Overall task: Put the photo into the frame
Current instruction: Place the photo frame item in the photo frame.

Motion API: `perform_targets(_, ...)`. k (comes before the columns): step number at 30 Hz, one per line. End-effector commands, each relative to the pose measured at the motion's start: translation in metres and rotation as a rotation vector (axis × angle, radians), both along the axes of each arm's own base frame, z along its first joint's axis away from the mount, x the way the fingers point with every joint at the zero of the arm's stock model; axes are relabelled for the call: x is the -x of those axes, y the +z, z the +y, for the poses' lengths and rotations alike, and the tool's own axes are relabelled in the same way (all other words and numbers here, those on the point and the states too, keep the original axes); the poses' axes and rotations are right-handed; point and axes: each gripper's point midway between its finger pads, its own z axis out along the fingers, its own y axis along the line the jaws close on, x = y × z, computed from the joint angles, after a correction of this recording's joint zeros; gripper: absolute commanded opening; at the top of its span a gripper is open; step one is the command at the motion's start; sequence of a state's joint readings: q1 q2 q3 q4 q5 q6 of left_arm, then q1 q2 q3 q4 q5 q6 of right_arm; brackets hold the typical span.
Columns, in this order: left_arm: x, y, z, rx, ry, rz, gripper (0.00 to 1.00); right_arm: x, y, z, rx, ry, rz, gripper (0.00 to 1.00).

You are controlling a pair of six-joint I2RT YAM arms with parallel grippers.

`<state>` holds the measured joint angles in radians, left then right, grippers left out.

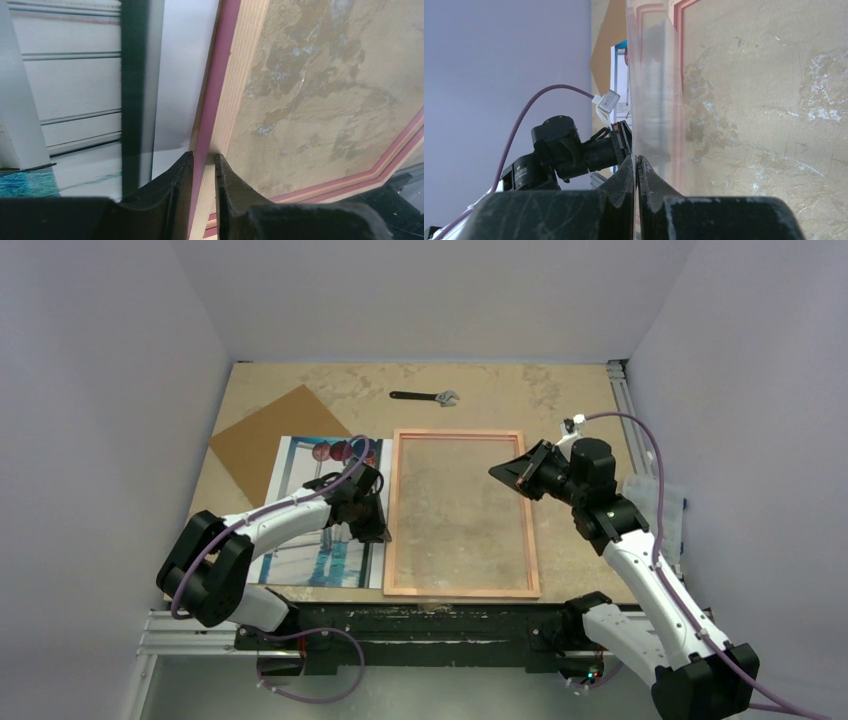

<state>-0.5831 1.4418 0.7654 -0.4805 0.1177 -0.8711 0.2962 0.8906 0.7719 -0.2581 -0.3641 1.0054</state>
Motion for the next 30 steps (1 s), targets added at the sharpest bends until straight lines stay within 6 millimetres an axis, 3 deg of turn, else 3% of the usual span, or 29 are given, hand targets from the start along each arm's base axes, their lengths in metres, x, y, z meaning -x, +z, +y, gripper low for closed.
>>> perform_targets(1, 0.002, -0.015, 0.017, -0.091, 0.003, 0.015, 0.16, -0.003, 0.028, 0.009, -0.067, 0.033, -0.077, 0.0)
perform_targets(8, 0.002, -0.015, 0.017, -0.091, 0.003, 0.014, 0.0, -0.007, 0.036, 0.008, -0.077, 0.02, -0.089, 0.0)
perform_targets(23, 0.003, -0.015, 0.02, -0.105, 0.002, 0.017, 0.0, -0.027, 0.045, 0.01, -0.132, -0.036, -0.074, 0.0)
perform_targets(30, 0.003, -0.017, 0.02, -0.109, 0.004, 0.024, 0.0, -0.033, 0.033, 0.007, -0.154, -0.085, -0.034, 0.0)
